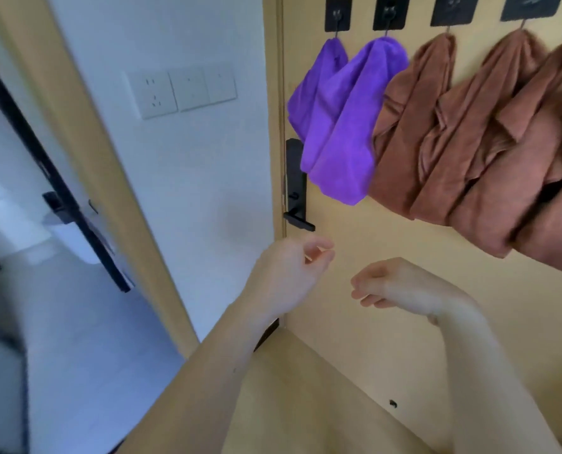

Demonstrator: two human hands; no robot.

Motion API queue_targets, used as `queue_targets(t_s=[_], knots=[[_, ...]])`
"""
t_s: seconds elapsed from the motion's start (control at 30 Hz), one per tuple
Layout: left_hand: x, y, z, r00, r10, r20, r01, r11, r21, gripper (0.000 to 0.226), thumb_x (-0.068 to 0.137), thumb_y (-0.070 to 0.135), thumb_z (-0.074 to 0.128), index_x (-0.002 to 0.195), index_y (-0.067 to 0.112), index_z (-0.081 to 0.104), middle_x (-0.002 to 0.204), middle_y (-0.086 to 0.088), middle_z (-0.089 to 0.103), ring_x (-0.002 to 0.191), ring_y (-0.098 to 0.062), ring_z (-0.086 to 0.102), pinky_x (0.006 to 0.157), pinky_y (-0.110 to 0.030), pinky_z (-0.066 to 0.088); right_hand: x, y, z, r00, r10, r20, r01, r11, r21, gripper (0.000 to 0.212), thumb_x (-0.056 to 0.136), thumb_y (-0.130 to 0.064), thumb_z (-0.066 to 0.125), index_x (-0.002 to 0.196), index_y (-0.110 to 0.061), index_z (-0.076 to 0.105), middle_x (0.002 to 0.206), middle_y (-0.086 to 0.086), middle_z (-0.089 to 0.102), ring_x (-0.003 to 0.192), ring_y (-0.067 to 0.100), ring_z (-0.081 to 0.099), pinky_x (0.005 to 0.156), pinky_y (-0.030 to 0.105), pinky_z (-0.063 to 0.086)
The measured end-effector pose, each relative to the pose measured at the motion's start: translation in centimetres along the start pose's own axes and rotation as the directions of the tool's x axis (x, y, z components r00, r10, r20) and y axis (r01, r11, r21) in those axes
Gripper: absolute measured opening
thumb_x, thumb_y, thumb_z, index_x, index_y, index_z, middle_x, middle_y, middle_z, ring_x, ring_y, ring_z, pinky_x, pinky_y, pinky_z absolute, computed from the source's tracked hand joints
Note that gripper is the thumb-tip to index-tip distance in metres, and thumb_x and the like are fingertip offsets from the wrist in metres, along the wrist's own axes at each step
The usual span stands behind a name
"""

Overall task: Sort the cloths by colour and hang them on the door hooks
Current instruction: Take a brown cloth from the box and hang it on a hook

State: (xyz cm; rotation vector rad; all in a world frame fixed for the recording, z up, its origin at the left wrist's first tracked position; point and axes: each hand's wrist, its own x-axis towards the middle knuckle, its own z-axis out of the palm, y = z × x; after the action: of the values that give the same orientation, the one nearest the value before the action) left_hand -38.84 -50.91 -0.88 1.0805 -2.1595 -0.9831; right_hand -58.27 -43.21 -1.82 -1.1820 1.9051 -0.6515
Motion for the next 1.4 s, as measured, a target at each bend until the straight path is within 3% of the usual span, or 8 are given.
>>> queue_targets(t_s=[0.33,0.43,0.6,0.73,0.87,1.03,1.3,1.4], knots=[[-9.3,-8.8,-10.4,0.945,-0.235,-0.229,0.217,0.971,-0.099,0.010,0.098,0.042,0.060,0.101,0.045,0.069,0.093,0.018,0.072,0.090,-0.005,0.069,0.089,-0.038,0.055,0.6,-11.1,13.3,0.968,-0.119,0.220,0.147,0.983,-0.114,0.013,0.092,-0.027,0.065,0.092,-0.027,0.079,0.092,-0.014,0.077,0.089,0.003,0.073,0.099,0.034,0.055],[-11.9,-10.5,-12.8,0.910,-0.295,-0.290,0.275,0.955,-0.108,0.014,0.100,0.039,0.059,0.107,0.040,0.070,0.093,0.017,0.072,0.088,-0.002,0.067,0.085,-0.031,0.054,0.5,-14.1,16.5,0.940,-0.163,0.299,0.214,0.966,-0.146,0.013,0.093,-0.028,0.064,0.096,-0.029,0.077,0.095,-0.017,0.076,0.089,-0.001,0.072,0.098,0.031,0.056],[-16.4,-14.1,-16.3,0.813,-0.414,-0.410,0.405,0.907,-0.112,0.012,0.099,0.041,0.059,0.104,0.043,0.070,0.093,0.019,0.072,0.091,-0.004,0.067,0.087,-0.037,0.056,1.9,-18.0,22.4,0.869,-0.215,0.445,0.329,0.924,-0.195,0.014,0.092,-0.029,0.066,0.098,-0.026,0.078,0.097,-0.015,0.077,0.087,-0.002,0.072,0.100,0.032,0.054],[-20.2,-16.9,-18.8,0.698,-0.529,-0.482,0.534,0.833,-0.142,0.012,0.099,0.040,0.059,0.104,0.041,0.069,0.093,0.019,0.071,0.089,-0.002,0.066,0.086,-0.030,0.054,3.5,-20.4,27.9,0.777,-0.230,0.585,0.425,0.878,-0.219,0.018,0.094,-0.032,0.063,0.094,-0.024,0.079,0.095,-0.010,0.078,0.096,0.007,0.073,0.104,0.040,0.052],[-23.7,-19.2,-21.2,0.559,-0.610,-0.561,0.650,0.743,-0.160,0.017,0.101,0.042,0.056,0.108,0.037,0.070,0.097,0.017,0.071,0.090,-0.001,0.066,0.081,-0.026,0.052,4.8,-23.5,33.8,0.653,-0.227,0.722,0.521,0.827,-0.210,0.018,0.098,-0.027,0.061,0.100,-0.021,0.077,0.098,-0.010,0.077,0.094,0.004,0.073,0.104,0.035,0.052],[-27.0,-21.3,-23.8,0.359,-0.666,-0.653,0.759,0.616,-0.211,0.020,0.101,0.045,0.053,0.107,0.039,0.071,0.100,0.017,0.072,0.093,-0.004,0.067,0.086,-0.030,0.053,6.1,-27.7,41.1,0.475,-0.236,0.848,0.655,0.739,-0.161,0.016,0.096,-0.021,0.063,0.099,-0.017,0.077,0.095,-0.009,0.078,0.090,0.006,0.074,0.104,0.038,0.053],[-32.5,-22.2,-24.8,0.017,-0.710,-0.704,0.827,0.406,-0.389,0.022,0.102,0.044,0.054,0.111,0.035,0.071,0.096,0.022,0.069,0.095,-0.009,0.065,0.090,-0.035,0.054,4.5,-32.3,50.6,0.191,-0.221,0.956,0.793,0.609,-0.018,0.018,0.082,-0.040,0.065,0.089,-0.031,0.078,0.089,-0.014,0.078,0.095,0.016,0.075,0.101,0.052,0.054],[-35.4,-22.1,-24.5,-0.102,-0.712,-0.695,0.829,0.326,-0.455,0.020,0.102,0.046,0.052,0.109,0.039,0.070,0.094,0.024,0.068,0.088,0.000,0.065,0.088,-0.032,0.055,2.1,-33.0,53.7,0.071,-0.197,0.978,0.825,0.562,0.053,0.013,0.091,-0.034,0.064,0.089,-0.031,0.077,0.089,-0.018,0.077,0.090,0.004,0.074,0.101,0.042,0.054]])
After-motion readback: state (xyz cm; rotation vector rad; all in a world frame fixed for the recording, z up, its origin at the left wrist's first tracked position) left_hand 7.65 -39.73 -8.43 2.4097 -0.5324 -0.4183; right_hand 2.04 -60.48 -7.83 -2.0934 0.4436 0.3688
